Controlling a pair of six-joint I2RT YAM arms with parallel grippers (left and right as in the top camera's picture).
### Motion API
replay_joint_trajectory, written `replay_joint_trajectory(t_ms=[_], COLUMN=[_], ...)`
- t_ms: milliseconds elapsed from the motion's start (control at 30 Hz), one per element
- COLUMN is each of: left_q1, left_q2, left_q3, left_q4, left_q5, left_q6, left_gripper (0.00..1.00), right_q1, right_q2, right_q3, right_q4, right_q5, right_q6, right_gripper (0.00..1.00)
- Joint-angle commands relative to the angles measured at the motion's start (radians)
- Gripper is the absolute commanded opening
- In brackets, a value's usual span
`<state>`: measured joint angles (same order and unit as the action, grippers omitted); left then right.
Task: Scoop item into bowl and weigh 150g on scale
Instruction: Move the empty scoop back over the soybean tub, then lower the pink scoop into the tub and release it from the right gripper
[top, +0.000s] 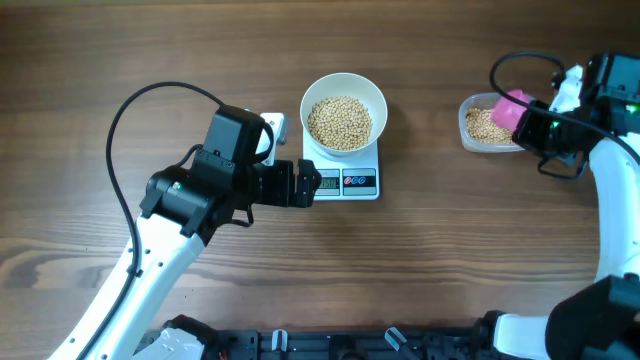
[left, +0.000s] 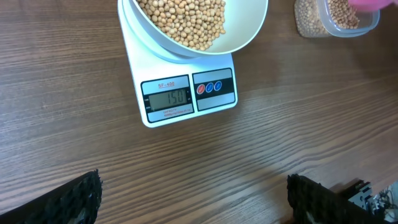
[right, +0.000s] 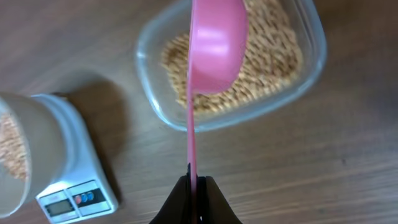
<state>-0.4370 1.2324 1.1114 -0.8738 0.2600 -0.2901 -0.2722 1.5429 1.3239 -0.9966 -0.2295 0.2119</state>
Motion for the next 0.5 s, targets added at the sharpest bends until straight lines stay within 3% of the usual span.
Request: replay_joint_trajectory(t_ms=[0, 467], left_q1=[-0.005, -0.005], left_q2=[0.004, 0.004], left_q3=[-0.004, -0.004], left_q4=[0.002, 0.002], left_q5=[0.009, 0.008], left_q6=[0.021, 0.021], left_gripper=[1.00, 1.00], right_q1=[-0.004, -0.004], right_q2=[0.019, 0.098], right_q3=[-0.007, -0.008], right_q4=[0.010, 0.048], right_q5=[0.049, -0.090], right_q6=[0.079, 0.081], right_gripper=[0.04, 0.04])
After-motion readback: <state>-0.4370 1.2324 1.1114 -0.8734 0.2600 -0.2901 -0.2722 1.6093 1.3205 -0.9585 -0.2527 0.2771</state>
